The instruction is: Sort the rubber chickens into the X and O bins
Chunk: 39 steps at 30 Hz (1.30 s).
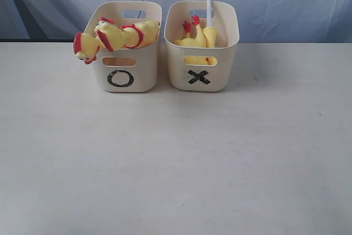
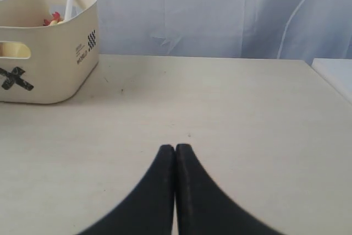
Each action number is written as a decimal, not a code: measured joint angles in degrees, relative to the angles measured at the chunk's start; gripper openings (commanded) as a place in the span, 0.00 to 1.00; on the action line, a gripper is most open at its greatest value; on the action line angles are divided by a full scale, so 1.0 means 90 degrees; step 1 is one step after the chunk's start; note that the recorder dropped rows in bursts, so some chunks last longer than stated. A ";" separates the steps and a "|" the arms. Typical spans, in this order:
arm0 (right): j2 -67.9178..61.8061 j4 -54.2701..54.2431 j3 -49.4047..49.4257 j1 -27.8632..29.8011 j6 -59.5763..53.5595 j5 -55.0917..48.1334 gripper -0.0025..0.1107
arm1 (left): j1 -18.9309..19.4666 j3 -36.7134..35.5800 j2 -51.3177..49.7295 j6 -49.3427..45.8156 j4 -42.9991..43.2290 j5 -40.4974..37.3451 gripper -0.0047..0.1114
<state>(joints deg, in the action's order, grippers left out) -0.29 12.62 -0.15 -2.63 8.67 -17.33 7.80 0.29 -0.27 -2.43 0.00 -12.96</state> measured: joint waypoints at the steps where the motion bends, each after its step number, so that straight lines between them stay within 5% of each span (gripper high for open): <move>1: 0.0000 0.0000 0.0000 0.0000 -0.0041 0.0000 0.01 | 0.0000 0.0000 0.0000 0.0000 0.0000 0.0000 0.04; 36: 0.0000 0.0000 0.0000 -0.0141 -0.0110 -0.0044 0.01 | 0.0000 0.0000 0.0000 0.0000 0.0000 0.0000 0.04; 39: 0.0000 -0.0015 0.0000 -0.0362 -0.0110 -0.0058 0.01 | -0.0236 0.0000 0.0000 0.0000 0.0000 0.0000 0.04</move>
<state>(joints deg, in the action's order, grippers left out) -0.29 12.49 -0.15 -5.89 7.69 -17.85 5.68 0.29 -0.27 -2.43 0.00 -12.96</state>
